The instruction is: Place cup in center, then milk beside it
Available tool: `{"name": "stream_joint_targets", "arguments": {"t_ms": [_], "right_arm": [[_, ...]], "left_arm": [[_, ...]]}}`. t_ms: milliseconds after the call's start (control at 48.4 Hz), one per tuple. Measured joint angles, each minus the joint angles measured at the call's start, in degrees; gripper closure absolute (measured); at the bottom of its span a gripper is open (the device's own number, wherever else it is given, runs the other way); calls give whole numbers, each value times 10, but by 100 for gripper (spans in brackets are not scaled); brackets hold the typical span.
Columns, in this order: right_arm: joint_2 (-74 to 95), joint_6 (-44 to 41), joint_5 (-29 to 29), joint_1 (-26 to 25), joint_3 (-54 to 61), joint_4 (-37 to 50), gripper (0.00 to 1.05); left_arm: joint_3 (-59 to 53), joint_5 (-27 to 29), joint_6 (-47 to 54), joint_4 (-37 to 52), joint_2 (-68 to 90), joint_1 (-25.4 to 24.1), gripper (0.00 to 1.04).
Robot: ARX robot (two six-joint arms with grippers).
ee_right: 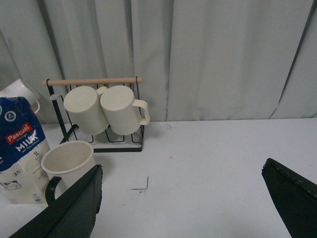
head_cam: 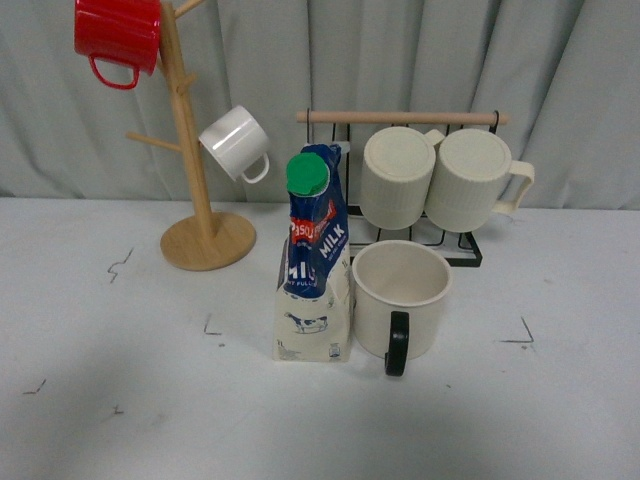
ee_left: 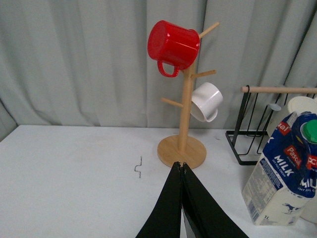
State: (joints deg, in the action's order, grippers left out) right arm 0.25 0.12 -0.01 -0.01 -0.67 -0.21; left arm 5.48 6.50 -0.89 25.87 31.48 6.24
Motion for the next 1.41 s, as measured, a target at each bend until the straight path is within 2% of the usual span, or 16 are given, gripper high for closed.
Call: {"name": "stream_joint_targets", "arguments": {"t_ms": [62,124,186,455,517,1220,1303,1406], "right_arm": [[0,0,0,0,0,0,6],[0,0,0,0,0,0,6],[0,0,0,0,0,0,6],[0,0,0,0,0,0,6],[0,0,0,0,0,0,6],[0,0,0,0,0,0,6],[0,0,0,0,0,0,6],[0,0,0,0,0,0,6]], "left_arm": [[-6,-10,0,-9,-14,-9,103],[-15,-56,1,-23,-34,-51,103],[-20,-57,1,-32,-48,-66,103],[-33,-65,1,-70,-102,-61,103],[-47,-65,1,-45,-108,-61,103],[-49,-65,1,-162,-218,-61,103],[-48,-66,1,-257,-280,-61,103],[-45,-64,1,-252,-310,-61,103]]}}
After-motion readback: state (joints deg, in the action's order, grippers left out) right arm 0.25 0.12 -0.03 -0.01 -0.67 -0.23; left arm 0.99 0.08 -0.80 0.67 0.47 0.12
